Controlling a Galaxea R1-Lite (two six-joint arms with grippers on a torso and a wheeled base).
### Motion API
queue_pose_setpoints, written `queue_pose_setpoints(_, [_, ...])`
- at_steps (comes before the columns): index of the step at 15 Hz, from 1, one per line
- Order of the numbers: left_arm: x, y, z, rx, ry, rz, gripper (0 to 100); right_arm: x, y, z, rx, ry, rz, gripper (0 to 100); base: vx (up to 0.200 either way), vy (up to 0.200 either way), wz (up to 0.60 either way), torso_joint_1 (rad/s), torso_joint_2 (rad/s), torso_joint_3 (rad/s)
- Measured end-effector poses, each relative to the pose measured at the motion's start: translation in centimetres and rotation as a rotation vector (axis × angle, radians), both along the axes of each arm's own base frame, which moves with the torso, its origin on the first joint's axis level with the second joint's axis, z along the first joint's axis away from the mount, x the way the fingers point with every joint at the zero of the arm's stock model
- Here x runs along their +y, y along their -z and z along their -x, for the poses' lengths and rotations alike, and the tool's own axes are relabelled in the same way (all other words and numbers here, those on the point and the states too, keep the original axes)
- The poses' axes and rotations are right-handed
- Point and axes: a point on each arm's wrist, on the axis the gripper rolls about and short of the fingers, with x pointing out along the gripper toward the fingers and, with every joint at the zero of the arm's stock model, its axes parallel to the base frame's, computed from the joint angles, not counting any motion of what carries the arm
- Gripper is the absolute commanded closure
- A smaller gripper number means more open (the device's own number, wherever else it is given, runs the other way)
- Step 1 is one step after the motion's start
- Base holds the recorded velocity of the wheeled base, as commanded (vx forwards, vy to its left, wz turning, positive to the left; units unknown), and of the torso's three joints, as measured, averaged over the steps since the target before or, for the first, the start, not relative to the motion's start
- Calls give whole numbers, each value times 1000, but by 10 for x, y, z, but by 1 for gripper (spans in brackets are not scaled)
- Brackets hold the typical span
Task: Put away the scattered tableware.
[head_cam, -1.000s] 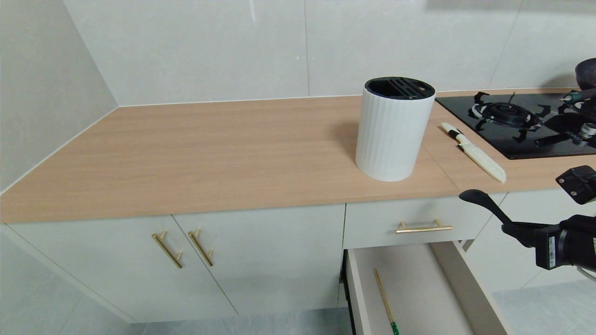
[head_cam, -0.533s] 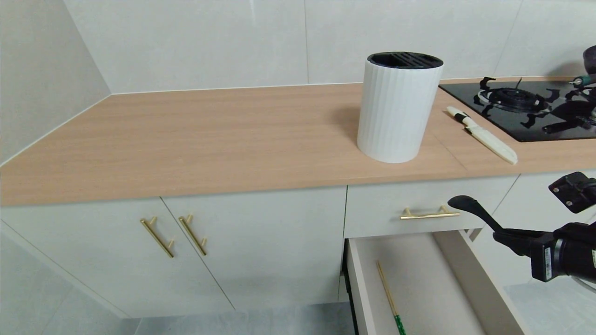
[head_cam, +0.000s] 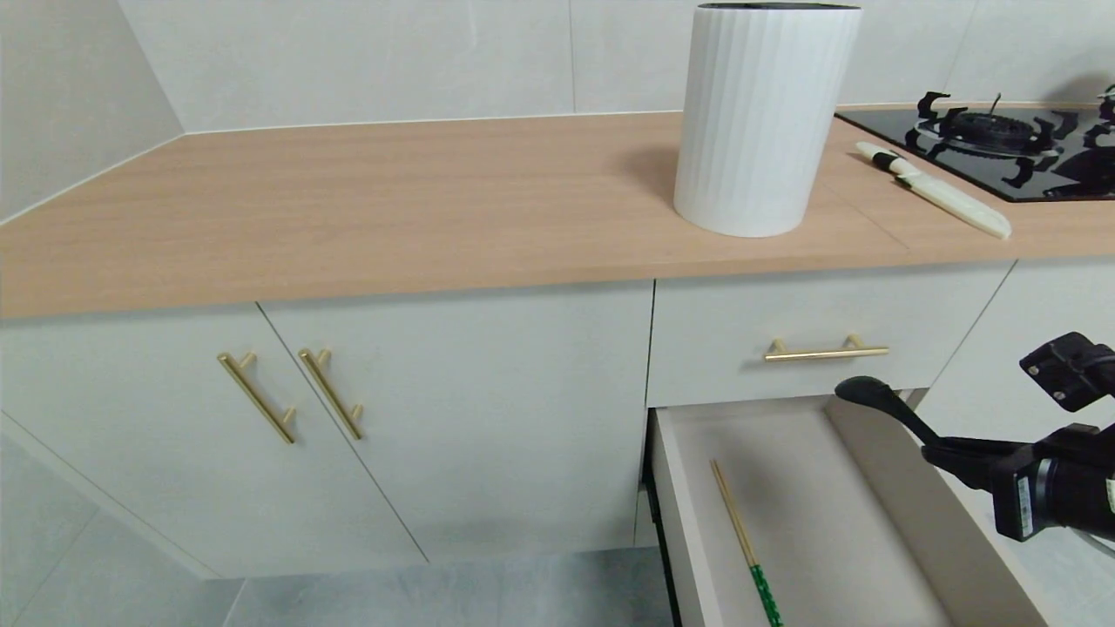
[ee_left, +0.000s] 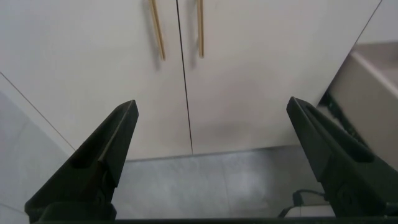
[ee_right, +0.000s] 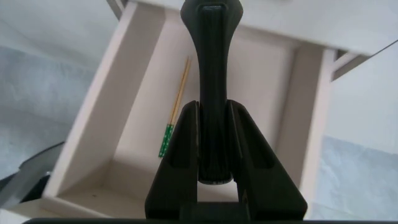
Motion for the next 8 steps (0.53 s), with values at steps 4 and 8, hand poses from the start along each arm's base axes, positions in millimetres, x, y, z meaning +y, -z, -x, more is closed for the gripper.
queue_pose_setpoints(4, [0,0,0,0,0,0,0,3,3,0,15,-14,2,100,0,0,0,-182,456,275])
queue_pose_setpoints(8, [0,0,0,0,0,0,0,3,6,0,21,-25,22,100,0,0,0,-52,148,88])
